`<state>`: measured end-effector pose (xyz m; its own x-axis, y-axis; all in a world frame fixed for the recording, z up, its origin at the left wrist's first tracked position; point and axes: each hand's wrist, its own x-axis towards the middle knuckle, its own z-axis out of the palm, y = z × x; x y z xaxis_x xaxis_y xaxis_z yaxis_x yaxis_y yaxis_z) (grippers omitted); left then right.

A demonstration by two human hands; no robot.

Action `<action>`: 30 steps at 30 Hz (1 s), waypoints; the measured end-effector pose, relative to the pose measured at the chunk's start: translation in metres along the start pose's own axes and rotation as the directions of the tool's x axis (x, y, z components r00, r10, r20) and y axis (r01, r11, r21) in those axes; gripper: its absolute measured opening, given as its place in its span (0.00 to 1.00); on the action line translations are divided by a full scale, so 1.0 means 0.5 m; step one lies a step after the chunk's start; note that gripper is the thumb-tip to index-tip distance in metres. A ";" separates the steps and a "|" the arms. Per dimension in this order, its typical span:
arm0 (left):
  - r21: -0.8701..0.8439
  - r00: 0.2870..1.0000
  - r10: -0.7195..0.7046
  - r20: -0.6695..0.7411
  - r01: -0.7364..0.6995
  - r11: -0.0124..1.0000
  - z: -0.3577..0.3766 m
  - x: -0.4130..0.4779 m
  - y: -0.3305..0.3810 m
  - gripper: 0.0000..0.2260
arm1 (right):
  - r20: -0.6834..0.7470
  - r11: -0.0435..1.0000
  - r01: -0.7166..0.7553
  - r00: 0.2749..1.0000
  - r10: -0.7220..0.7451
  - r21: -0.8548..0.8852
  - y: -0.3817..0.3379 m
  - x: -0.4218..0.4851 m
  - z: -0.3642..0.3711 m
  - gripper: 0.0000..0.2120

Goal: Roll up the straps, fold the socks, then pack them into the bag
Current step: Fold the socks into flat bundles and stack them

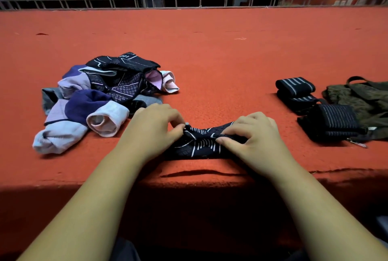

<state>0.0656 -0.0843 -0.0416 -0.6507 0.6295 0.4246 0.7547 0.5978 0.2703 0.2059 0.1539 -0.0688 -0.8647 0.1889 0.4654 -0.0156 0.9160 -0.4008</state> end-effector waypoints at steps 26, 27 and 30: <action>-0.928 0.961 -0.262 -0.091 0.013 0.372 -0.040 0.026 0.045 0.19 | -0.017 0.887 -0.112 0.991 0.135 0.449 -0.119 0.048 -0.056 0.09; -0.943 0.961 -0.277 -0.026 0.068 0.326 -0.035 0.026 0.038 0.25 | -0.024 0.865 -0.133 0.986 0.166 0.484 -0.118 0.050 -0.056 0.09; -0.904 0.960 -0.235 0.153 0.233 0.360 -0.021 0.016 0.035 0.29 | -0.030 0.741 -0.174 0.967 0.254 0.649 -0.117 0.053 -0.062 0.07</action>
<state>0.0743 -0.0741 -0.0243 -0.8149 0.5397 0.2112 0.1955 -0.0871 0.9768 0.1994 0.1161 -0.0086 -0.8247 0.4257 0.3722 -0.1870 0.4159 -0.8900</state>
